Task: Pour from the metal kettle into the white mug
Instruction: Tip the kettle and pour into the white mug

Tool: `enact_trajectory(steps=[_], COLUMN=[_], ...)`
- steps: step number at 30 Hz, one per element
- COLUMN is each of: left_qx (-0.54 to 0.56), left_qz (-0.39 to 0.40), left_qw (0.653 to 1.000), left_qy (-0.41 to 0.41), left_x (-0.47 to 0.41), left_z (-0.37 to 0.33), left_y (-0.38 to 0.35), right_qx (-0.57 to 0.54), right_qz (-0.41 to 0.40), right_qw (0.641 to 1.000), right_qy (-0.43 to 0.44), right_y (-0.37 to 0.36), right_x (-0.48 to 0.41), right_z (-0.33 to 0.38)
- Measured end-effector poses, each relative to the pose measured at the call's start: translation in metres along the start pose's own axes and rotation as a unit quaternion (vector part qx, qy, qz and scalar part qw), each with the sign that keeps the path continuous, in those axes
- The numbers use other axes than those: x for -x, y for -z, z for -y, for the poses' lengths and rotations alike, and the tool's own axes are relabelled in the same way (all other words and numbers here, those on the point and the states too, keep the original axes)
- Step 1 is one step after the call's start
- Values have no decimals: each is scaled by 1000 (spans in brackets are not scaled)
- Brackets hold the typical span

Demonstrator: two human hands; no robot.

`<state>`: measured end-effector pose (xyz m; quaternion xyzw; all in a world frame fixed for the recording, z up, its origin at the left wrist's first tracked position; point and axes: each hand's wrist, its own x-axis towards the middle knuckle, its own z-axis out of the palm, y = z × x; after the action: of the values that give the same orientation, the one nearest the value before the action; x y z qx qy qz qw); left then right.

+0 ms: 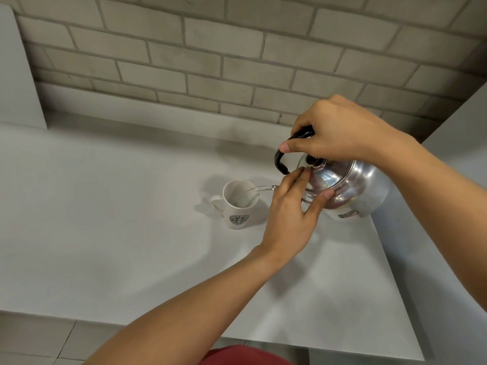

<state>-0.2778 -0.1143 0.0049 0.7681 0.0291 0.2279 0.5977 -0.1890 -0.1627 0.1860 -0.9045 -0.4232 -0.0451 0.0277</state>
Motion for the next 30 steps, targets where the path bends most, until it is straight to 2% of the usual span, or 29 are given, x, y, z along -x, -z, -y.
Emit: enact_trajectory(steps=[30], left_qx=[88], left_qz=[-54], left_qw=[995], left_qy=[-9], left_x=[-7], left_z=[2], left_y=[-7], right_qx=[17], right_qz=[49], right_qw=[999], right_qy=[9], right_y=[3], right_x=[-18], right_z=[12])
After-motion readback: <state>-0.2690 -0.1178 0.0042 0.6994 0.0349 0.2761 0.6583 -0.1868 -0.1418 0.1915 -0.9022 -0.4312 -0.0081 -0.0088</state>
